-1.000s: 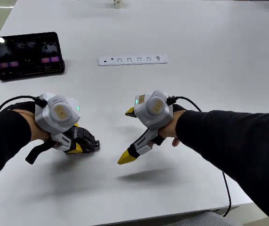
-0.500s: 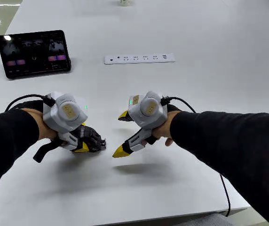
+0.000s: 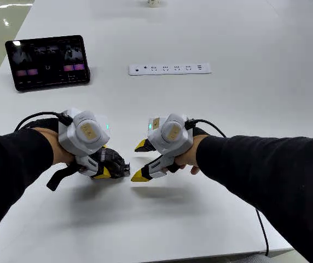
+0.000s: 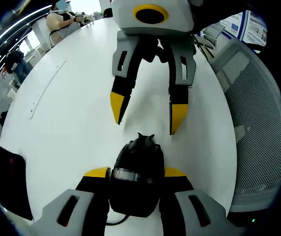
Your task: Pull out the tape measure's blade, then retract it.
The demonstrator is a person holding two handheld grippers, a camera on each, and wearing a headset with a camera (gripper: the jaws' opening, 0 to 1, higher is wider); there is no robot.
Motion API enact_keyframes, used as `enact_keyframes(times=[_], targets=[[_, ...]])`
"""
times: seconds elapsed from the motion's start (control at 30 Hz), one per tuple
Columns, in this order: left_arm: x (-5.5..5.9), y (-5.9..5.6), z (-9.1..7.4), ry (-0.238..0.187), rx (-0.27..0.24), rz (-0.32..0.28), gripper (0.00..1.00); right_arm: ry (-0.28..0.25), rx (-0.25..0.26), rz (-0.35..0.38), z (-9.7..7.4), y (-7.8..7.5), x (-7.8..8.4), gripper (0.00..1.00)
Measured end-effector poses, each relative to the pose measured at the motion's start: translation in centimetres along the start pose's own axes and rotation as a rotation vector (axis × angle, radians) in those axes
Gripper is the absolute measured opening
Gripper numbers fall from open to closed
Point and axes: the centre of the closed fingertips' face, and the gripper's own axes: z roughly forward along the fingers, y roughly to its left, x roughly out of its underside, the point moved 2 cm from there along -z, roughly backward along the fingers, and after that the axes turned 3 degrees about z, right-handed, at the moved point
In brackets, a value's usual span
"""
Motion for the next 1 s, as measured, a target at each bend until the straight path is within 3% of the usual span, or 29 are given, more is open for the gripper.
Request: enact_keyframes(times=[0.43, 0.6, 1.0], targets=[[0.1, 0.1, 0.1, -0.004, -0.002, -0.005, 0.33, 0.028, -0.014, -0.045, 1.5, 0.2, 0.2, 0.27], [0.2, 0.2, 0.2, -0.003, 0.0, -0.011, 0.33, 0.032, -0.015, -0.053, 1.6, 0.1, 0.2, 0.16], [0.3, 0.3, 0.2, -0.001, -0.002, -0.013, 0.33, 0.058, -0.028, -0.071, 2.5, 0.2, 0.2, 0.13]])
